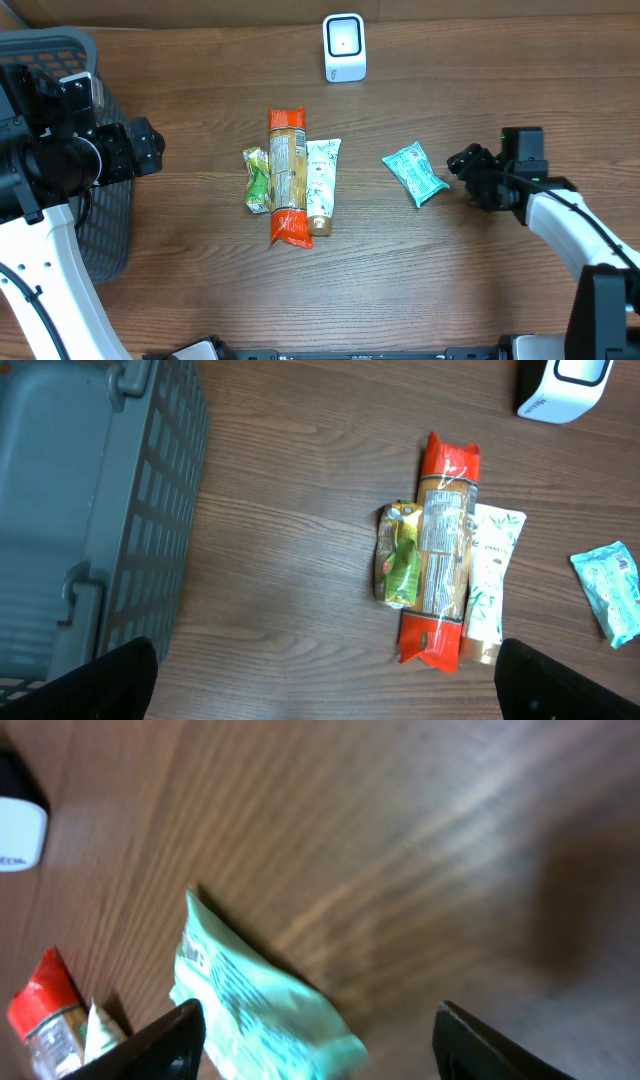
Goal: Scan the item barcode
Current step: 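Grasp the mint-green tissue pack end with the right gripper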
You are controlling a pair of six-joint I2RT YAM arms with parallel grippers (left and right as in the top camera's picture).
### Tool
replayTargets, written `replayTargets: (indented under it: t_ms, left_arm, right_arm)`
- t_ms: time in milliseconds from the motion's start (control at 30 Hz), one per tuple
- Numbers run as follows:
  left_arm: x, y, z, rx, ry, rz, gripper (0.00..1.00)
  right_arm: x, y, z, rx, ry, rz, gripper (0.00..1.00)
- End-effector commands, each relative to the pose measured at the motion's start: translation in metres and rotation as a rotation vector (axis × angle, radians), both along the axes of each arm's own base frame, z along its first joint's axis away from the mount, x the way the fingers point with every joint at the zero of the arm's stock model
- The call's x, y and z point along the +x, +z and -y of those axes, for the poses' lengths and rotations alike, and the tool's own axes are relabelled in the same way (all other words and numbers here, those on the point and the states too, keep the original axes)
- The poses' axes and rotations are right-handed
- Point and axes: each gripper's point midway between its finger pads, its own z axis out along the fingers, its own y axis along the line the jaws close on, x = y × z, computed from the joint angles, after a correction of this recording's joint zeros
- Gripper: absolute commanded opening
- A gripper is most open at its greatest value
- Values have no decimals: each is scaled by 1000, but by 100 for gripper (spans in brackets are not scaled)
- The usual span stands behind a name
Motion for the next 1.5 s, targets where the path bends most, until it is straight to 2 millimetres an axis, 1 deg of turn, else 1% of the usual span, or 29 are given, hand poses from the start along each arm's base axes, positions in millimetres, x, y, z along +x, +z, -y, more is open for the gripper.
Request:
replayTargets:
  t_ms: [0,67,167,267,333,400,467,533,633,767,833,900,967,1000,1033,1133,1233,1267,1300,1367,1433,1467]
  left_arm:
    - [1,1,0,4,-17,3,100]
    - [1,1,0,3,-17,4,100]
    - [1,1,0,3,-17,3,100]
    - [1,1,0,3,-17,3,99]
    - [1,1,0,3,-17,3,100]
    - [1,1,0,3,-17,3,100]
    - [1,1,0,3,-17,3,99]
    - [1,1,0,3,-17,3,100]
    - [1,1,0,3,-17,3,100]
    - [1,1,0,3,-17,3,100]
    - [1,1,0,3,-17,3,100]
    - [1,1,0,3,-17,3,99]
    - [1,1,0,3,-17,3,99]
    - [1,1,0,3,-17,3,100]
    - [1,1,0,3,-17,4,99]
    - [1,1,0,3,-17,3,100]
    - [1,1,0,3,-17,3,100]
    - [1,1,0,3,-17,4,100]
    - [1,1,0,3,-17,3,99]
    - [1,1,0,4,-17,3,100]
    - [1,1,0,3,-17,3,100]
    - [1,1,0,3,-17,3,100]
  right_arm:
    - [-4,3,-13,78,-9,-39,75]
    - [-9,-6,-22,68,3,-73,74]
    - [-15,-21,-34,72,-40,-135,73]
    - [-12,-33,-48,60,-21,-139,73]
    - [-8,-43,-52,36,-17,-131,72]
    - [-5,-51,-53,19,-17,-130,68]
    - [-3,-56,-53,19,-16,-128,59]
    - [1,-59,-53,17,-17,-120,43]
    - [6,-58,-50,-8,-10,-92,27]
    - [13,-53,-52,-17,71,-40,11]
    - [18,-47,-57,-10,159,6,7]
    - [25,-35,-66,7,308,82,7]
    - [26,-20,-78,34,498,166,10]
    - [24,-14,-82,48,581,194,4]
    - [20,-9,-79,47,654,200,4]
    - [15,-6,-69,9,743,198,4]
    - [12,-7,-63,-48,841,229,4]
    - [12,-8,-61,-67,857,235,4]
    - [15,-13,-51,-125,845,216,4]
    - [16,-17,-42,-170,830,193,5]
    - [15,-19,-39,-172,810,171,30]
    - [14,-19,-39,-165,801,164,40]
